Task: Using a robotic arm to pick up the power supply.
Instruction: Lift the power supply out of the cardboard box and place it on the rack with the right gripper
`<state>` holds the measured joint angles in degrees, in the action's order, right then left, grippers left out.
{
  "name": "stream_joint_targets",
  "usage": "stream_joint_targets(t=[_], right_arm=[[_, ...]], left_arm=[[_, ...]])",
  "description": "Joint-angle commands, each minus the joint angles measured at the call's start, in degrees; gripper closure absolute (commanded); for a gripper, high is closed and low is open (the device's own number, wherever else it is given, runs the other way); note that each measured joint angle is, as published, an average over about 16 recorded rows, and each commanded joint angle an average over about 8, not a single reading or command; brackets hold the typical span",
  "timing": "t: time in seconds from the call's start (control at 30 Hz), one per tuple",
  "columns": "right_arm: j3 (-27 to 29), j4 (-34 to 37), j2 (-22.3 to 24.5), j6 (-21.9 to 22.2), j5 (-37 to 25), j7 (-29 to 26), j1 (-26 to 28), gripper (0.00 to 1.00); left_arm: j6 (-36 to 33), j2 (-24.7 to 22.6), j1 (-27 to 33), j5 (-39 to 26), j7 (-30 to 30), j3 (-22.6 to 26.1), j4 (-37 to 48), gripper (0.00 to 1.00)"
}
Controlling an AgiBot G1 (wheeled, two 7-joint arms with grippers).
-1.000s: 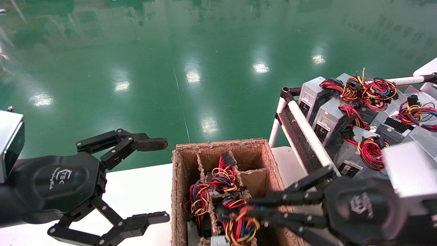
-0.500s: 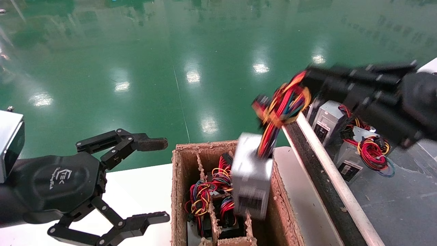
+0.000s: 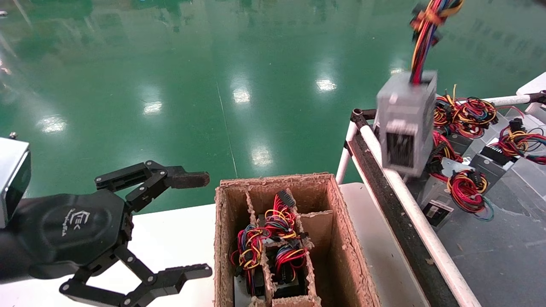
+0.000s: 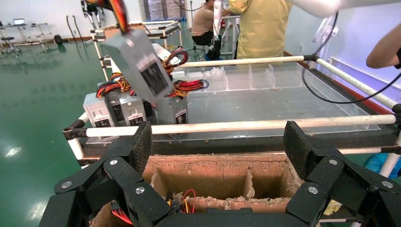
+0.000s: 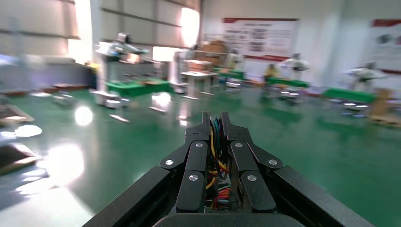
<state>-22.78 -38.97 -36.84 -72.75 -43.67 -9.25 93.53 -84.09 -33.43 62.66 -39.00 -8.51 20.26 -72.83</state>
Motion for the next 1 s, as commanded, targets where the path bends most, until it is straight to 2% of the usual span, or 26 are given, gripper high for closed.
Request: stream_joint_targets(t=[0.03, 0.3, 0.6, 0.8, 1.0], right_arm=[[-1.1, 4.9, -1.4, 0.3, -2.7, 0.2, 4.7, 1.00], [-3.6, 21.0, -6.9, 14.2, -11.1, 5.7, 17.8, 1.00], [-6.2, 33.2, -10.1, 26.7, -16.8, 10.6, 25.0, 1.00], [-7.2, 37.4, -8.6, 30.9, -18.5, 12.6, 25.7, 1.00], [-7.6, 39.1, -6.3, 31.3, -19.1, 13.8, 24.3, 1.00]], left_arm=[[0.0, 0.0, 0.0, 0.0, 0.0, 0.0, 0.0, 0.00], [0.0, 0.0, 0.0, 0.0, 0.0, 0.0, 0.0, 0.00], [0.0, 0.0, 0.0, 0.0, 0.0, 0.0, 0.0, 0.00], [0.0, 0.0, 0.0, 0.0, 0.0, 0.0, 0.0, 0.00], [0.0, 0.0, 0.0, 0.0, 0.0, 0.0, 0.0, 0.00]])
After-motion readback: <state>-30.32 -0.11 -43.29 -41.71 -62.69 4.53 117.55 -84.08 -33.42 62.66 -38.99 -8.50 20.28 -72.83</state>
